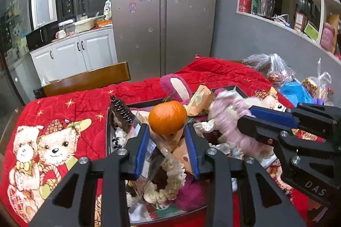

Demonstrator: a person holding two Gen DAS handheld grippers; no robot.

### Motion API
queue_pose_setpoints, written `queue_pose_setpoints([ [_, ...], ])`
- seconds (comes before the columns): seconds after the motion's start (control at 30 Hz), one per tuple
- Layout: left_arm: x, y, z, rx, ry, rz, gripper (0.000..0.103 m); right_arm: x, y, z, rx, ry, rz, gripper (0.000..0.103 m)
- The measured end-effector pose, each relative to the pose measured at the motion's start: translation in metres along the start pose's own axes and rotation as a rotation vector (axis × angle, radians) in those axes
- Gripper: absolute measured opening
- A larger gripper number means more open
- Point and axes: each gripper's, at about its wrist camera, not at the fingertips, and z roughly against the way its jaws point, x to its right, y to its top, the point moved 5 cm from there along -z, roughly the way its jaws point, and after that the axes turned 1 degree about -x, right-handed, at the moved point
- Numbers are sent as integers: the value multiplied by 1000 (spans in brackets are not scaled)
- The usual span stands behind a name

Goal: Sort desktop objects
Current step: 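Lower the orange and pink scrunchie into the box with both tools, then open both tools to release the items inside the box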

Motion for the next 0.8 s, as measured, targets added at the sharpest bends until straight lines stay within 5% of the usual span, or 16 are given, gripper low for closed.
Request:
queue_pose_setpoints([
  [0.1, -3, 1, 1, 10, 22, 9, 71, 1, 0, -2, -3, 20, -28, 37],
  [0.27, -7, 3, 5, 21, 30, 16, 81, 10, 4, 3, 15, 44, -82, 49],
  [0.8, -9, 1, 0, 3, 48, 21, 82, 11, 4, 4, 20, 37, -91, 53],
])
